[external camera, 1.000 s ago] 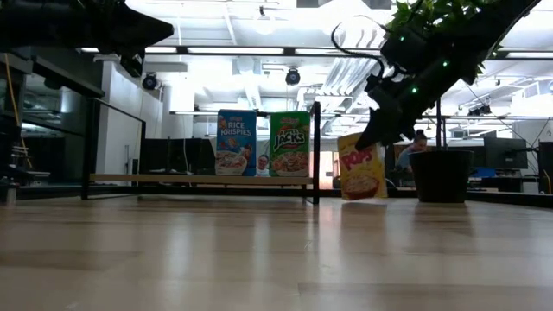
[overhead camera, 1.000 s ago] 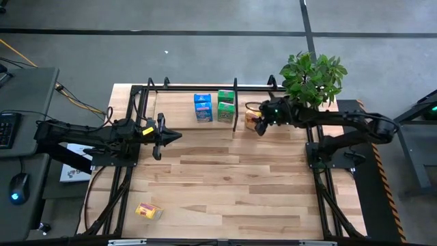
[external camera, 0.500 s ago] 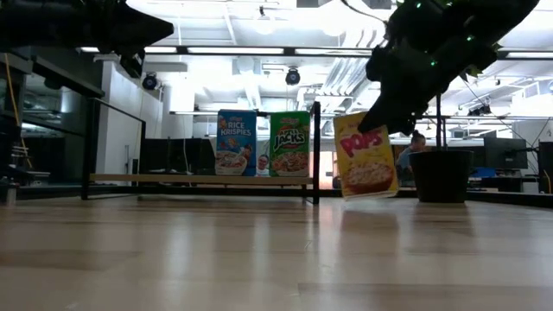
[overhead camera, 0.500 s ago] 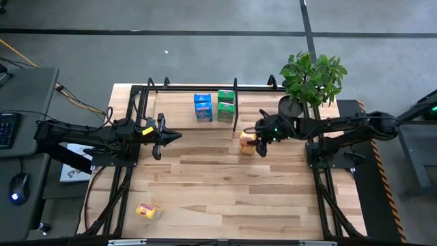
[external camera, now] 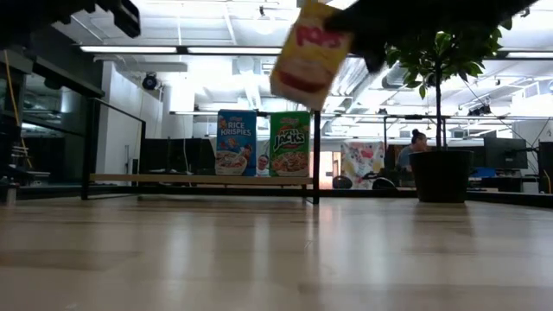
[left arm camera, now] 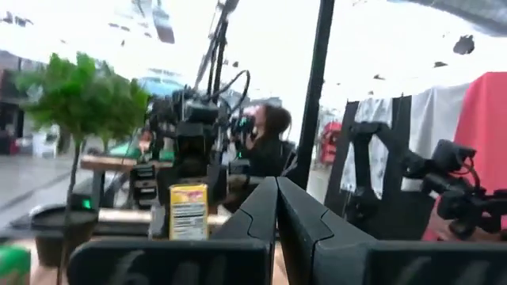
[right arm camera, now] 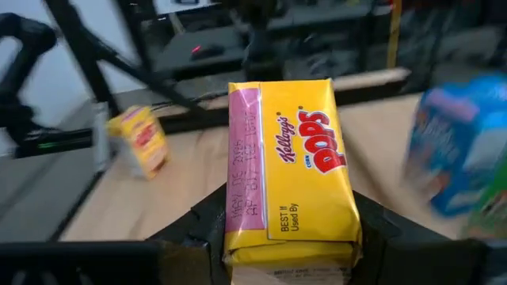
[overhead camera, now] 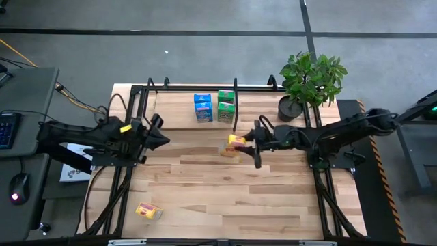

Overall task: Stack cereal on shelf
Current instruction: Put the top yellow cereal box on the shelf

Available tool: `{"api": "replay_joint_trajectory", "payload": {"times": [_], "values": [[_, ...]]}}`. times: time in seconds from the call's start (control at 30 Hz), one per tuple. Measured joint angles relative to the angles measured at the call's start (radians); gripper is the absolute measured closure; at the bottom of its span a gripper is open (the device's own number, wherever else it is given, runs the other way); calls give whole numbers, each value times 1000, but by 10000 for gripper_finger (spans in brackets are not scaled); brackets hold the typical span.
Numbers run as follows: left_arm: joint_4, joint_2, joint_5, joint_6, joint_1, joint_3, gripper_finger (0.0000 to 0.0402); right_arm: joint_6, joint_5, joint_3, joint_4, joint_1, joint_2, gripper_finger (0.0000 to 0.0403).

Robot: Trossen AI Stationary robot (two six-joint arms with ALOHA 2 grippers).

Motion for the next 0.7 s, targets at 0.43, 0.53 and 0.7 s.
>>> {"api": "replay_joint_trajectory", "payload": {"times": [0.43,0.53,0.7], "values": [[-588,-266,-314,25,-18,121,399,-291,55,478,-153,-29,330,251],[-589,-283,-295,26,-18,126,399,-350,51,605,-181,-58,429,251],[-580,-285,-342,49,-18,125,399,-398,1,782,-201,-111,579,251]]}}
